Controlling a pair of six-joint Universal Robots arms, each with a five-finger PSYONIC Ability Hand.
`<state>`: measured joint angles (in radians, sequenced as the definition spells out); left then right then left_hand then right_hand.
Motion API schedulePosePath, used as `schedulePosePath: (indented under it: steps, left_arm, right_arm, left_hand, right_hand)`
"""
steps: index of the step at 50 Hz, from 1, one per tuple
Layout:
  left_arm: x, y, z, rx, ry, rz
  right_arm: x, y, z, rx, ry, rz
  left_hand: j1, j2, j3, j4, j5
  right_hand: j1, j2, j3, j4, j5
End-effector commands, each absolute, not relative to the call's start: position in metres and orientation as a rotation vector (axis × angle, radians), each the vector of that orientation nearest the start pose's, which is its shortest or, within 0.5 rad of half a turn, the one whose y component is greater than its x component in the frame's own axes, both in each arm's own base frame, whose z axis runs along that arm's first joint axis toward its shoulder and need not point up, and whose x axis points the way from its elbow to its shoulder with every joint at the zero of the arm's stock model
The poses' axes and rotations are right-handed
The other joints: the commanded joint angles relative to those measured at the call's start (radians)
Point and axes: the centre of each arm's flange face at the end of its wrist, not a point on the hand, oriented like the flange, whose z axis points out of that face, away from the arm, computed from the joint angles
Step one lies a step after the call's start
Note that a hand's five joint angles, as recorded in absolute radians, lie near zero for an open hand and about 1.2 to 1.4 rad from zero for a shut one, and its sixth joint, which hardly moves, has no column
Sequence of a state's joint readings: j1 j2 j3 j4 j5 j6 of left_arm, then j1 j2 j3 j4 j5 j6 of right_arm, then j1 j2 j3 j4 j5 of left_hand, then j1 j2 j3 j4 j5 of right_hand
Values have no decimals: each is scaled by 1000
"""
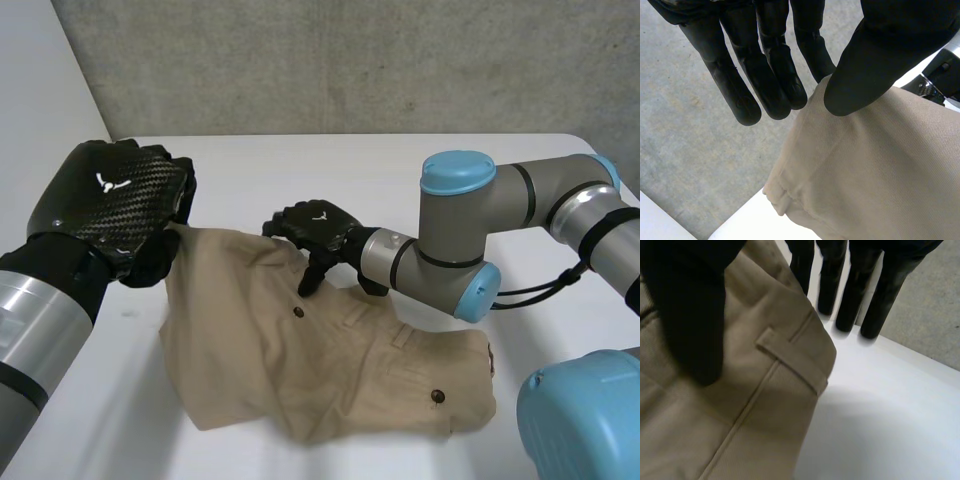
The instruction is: Fold the shorts.
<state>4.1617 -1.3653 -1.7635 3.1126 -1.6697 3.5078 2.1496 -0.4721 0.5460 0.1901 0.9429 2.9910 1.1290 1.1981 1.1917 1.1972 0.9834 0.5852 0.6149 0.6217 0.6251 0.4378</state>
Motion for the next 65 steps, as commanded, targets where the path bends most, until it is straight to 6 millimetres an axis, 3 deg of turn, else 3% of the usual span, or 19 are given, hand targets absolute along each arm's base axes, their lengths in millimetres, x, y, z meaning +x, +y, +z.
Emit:
schedulePosePath:
  steps: [1, 7, 11, 15, 16, 19, 22, 24, 29, 31, 38, 44, 47, 49, 54, 56, 57, 59, 65]
  left_arm:
    - [-247, -170, 297, 958, 2028, -2219]
    - [-265, -208, 320, 932, 1770, -2320]
    - [-278, -235, 363, 816, 1539, -2430]
    - [-284, -259, 425, 574, 1287, -2536]
    - [-284, -263, 457, 458, 1150, -2593]
    - [-283, -260, 503, 291, 950, -2672]
    - [-285, -250, 529, 202, 821, -2735]
    - [-287, -247, 530, 195, 809, -2749]
    - [-306, -248, 486, 329, 966, -2716]
    - [-316, -250, 446, 449, 1083, -2661]
    - [-316, -251, 323, 720, 1466, -2450]
    - [-313, -245, 220, 874, 1812, -2241]
    - [-311, -238, 173, 957, 1957, -2102]
    - [-312, -230, 150, 1019, 2013, -2025]
    - [-314, -212, 134, 1111, 2072, -1938]
    - [-313, -209, 134, 1132, 2083, -1919]
    - [-312, -206, 135, 1146, 2092, -1899]
    - [-309, -203, 140, 1152, 2099, -1886]
    - [-291, -197, 159, 1119, 2113, -1869]
  right_arm:
    - [424, -307, 160, -1158, 1578, -1423]
    - [417, -341, 215, -1129, 1500, -1880]
    - [397, -362, 301, -993, 1305, -2365]
    - [381, -354, 377, -808, 1071, -2611]
    - [374, -348, 402, -745, 990, -2678]
    - [362, -338, 436, -639, 889, -2766]
    - [347, -324, 469, -561, 799, -2829]
    - [341, -324, 473, -561, 795, -2841]
    - [333, -325, 452, -631, 925, -2799]
    - [331, -328, 437, -666, 987, -2776]
    - [332, -335, 337, -882, 1327, -2538]
    - [333, -320, 222, -1134, 1709, -2189]
    - [328, -309, 178, -1288, 1863, -2034]
    - [324, -304, 168, -1349, 1909, -1989]
    - [313, -292, 153, -1399, 2033, -1875]
    - [306, -288, 154, -1386, 2080, -1862]
    - [304, -287, 156, -1383, 2086, -1864]
    - [299, -279, 159, -1380, 2104, -1862]
    - [282, -267, 159, -1366, 2158, -1827]
  left_hand:
    - [267, 198, 205, 199, 238]
    - [267, 198, 205, 199, 238]
    - [267, 198, 205, 199, 238]
    - [267, 198, 205, 199, 238]
    - [267, 198, 205, 199, 238]
    - [267, 198, 205, 199, 238]
    - [267, 198, 205, 199, 238]
    - [267, 198, 205, 199, 238]
    - [267, 198, 205, 199, 238]
    - [267, 198, 205, 199, 238]
    - [267, 198, 205, 199, 238]
    - [267, 198, 205, 199, 238]
    - [267, 198, 205, 199, 238]
    - [267, 198, 205, 199, 238]
    - [104, 35, 41, 36, 75]
    - [-154, -223, -216, -222, -183]
    - [-478, -547, -540, -546, -507]
    - [-671, -740, -734, -739, -700]
    - [-874, -943, -937, -943, -903]
  right_hand:
    - [811, 781, 775, 771, 784]
    - [811, 781, 775, 771, 784]
    - [811, 781, 775, 771, 784]
    - [811, 781, 775, 771, 784]
    - [811, 781, 775, 771, 784]
    - [811, 781, 775, 771, 784]
    - [811, 781, 775, 771, 784]
    - [811, 781, 775, 771, 784]
    - [811, 781, 775, 771, 784]
    - [811, 781, 775, 771, 784]
    - [811, 781, 775, 771, 784]
    - [811, 781, 775, 771, 784]
    - [811, 781, 775, 771, 784]
    - [811, 781, 775, 771, 784]
    - [811, 781, 775, 771, 784]
    - [811, 781, 775, 771, 784]
    - [811, 781, 775, 771, 784]
    - [811, 781, 775, 771, 784]
    - [811, 781, 775, 771, 784]
